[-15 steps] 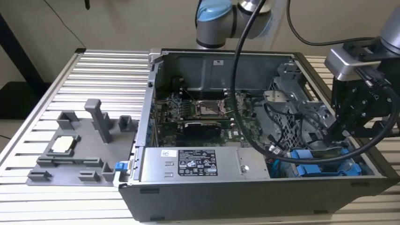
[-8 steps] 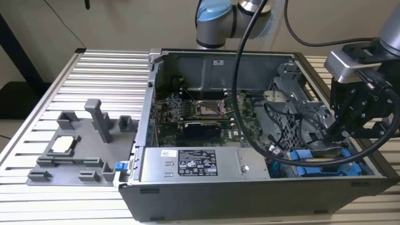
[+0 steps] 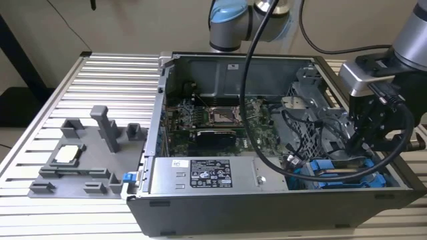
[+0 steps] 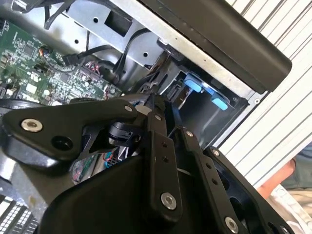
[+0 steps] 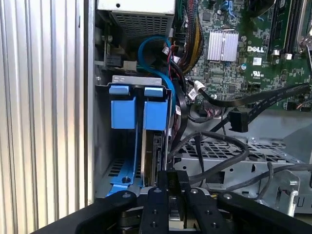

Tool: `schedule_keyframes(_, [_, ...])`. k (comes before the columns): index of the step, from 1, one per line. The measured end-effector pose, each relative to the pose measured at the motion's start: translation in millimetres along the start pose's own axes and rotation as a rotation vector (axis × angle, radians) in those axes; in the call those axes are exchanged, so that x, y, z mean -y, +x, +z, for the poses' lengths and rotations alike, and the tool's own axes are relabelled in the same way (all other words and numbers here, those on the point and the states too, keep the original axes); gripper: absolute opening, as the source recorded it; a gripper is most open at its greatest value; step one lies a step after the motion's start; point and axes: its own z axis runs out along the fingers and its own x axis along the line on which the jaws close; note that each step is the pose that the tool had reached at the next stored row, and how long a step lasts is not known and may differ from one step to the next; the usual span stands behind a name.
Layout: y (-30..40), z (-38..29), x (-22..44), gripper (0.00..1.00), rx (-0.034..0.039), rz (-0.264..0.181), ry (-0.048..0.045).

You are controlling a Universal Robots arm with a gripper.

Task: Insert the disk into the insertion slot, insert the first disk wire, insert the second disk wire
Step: 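Insert the first disk wire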

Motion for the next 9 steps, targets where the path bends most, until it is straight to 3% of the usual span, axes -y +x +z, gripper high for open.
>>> schedule_keyframes(4, [3.6,3.4,-0.7,0.19,-0.0072,0.002,0.0086])
schedule_keyframes(9, [8.8,7.1,-1.4,0.19,-0.0124,0.010,0.0116])
